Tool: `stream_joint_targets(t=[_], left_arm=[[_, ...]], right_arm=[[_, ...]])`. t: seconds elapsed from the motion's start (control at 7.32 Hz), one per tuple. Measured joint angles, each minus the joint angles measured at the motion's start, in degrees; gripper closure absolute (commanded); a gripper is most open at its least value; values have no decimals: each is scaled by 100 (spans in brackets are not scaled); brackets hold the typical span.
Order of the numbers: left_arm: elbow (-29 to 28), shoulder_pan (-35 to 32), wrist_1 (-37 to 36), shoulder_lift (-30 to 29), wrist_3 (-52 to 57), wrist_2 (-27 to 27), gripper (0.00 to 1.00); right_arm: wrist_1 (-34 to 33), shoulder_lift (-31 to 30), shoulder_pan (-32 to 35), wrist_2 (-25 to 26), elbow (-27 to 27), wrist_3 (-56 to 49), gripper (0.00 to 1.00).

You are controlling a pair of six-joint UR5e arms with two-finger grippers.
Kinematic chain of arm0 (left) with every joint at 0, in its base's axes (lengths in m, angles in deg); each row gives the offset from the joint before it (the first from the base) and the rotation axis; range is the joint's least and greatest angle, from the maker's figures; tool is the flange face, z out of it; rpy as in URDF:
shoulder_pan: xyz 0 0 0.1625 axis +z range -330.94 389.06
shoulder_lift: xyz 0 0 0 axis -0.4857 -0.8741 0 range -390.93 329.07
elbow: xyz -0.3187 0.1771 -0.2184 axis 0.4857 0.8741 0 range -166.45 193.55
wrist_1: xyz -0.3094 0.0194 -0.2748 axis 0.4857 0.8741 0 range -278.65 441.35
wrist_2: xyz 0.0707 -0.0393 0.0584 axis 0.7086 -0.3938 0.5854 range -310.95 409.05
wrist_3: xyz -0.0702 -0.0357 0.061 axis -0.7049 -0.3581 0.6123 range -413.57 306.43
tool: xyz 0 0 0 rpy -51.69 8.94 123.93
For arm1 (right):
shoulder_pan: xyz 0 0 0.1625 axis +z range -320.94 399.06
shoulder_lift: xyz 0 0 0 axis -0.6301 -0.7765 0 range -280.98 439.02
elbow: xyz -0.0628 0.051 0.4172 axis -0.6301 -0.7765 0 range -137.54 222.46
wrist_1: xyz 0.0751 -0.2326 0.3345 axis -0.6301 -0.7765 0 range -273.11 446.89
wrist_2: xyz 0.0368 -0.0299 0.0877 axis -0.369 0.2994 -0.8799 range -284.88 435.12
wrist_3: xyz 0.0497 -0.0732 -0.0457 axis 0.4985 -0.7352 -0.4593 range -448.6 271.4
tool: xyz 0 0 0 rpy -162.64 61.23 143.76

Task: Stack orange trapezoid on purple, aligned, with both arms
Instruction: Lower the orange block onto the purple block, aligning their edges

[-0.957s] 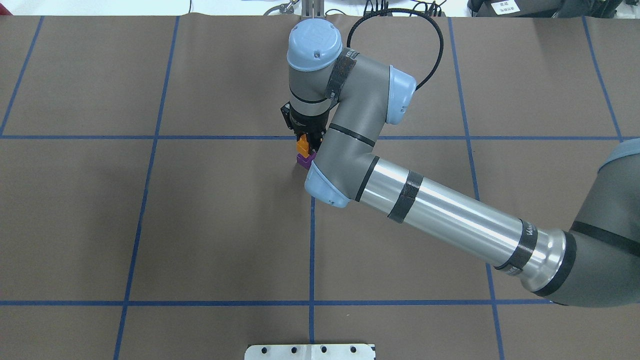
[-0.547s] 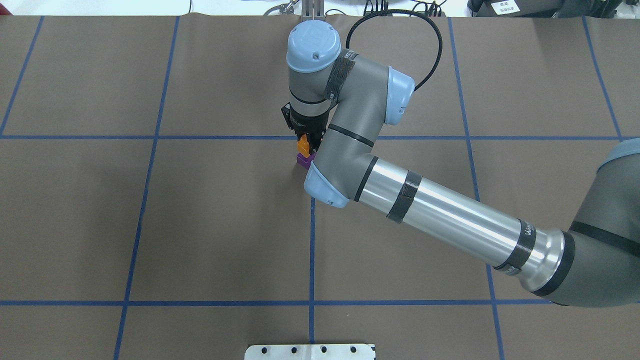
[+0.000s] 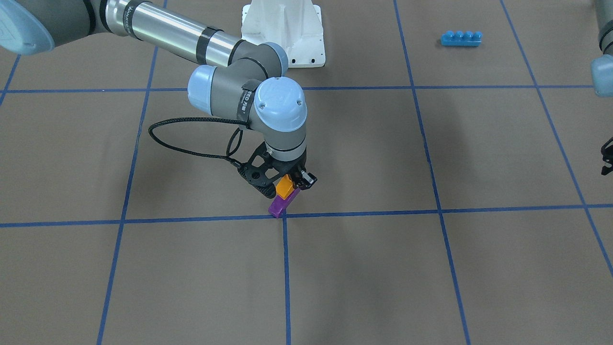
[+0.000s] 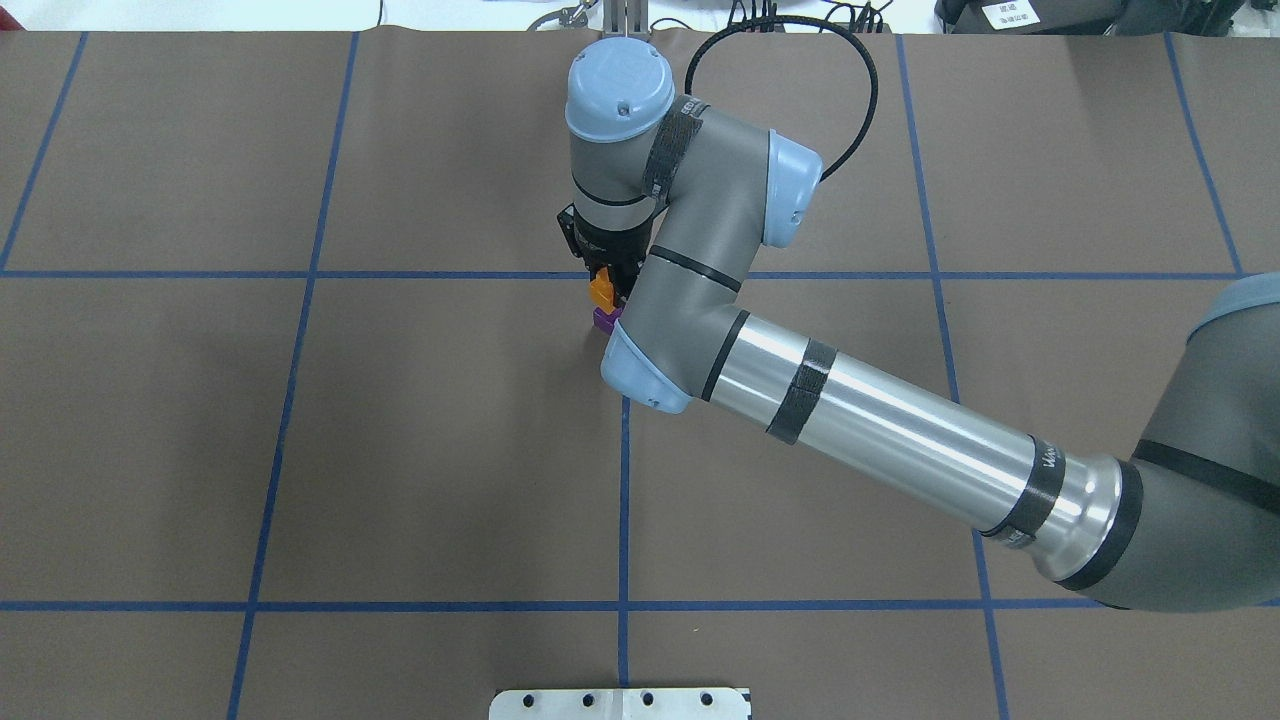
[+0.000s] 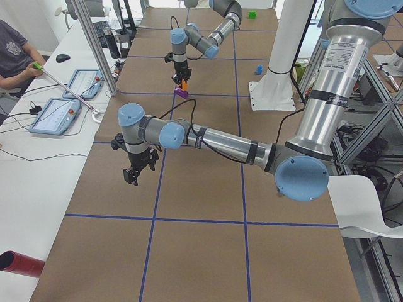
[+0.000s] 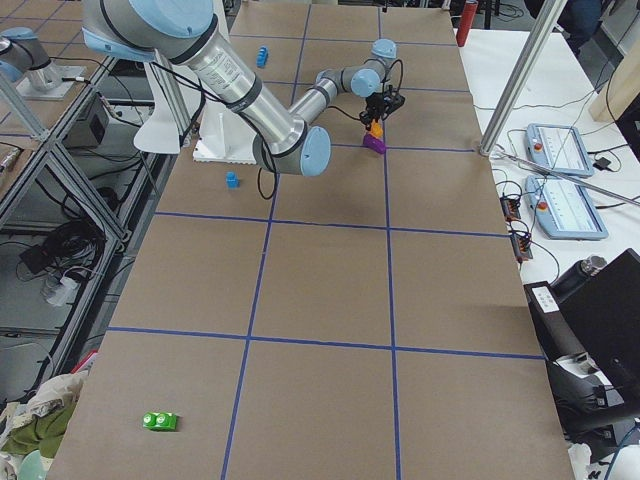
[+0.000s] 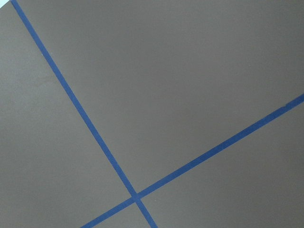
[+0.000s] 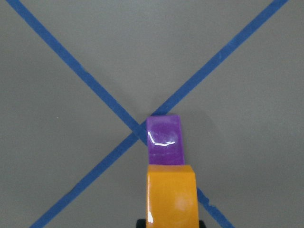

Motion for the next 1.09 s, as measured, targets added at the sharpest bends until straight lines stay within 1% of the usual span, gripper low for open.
stream_joint_targets(t=[1.09], left_arm=[[17, 9, 8, 39, -4, -16, 0]], right_arm=[[196, -20, -116, 81, -184, -3, 100]])
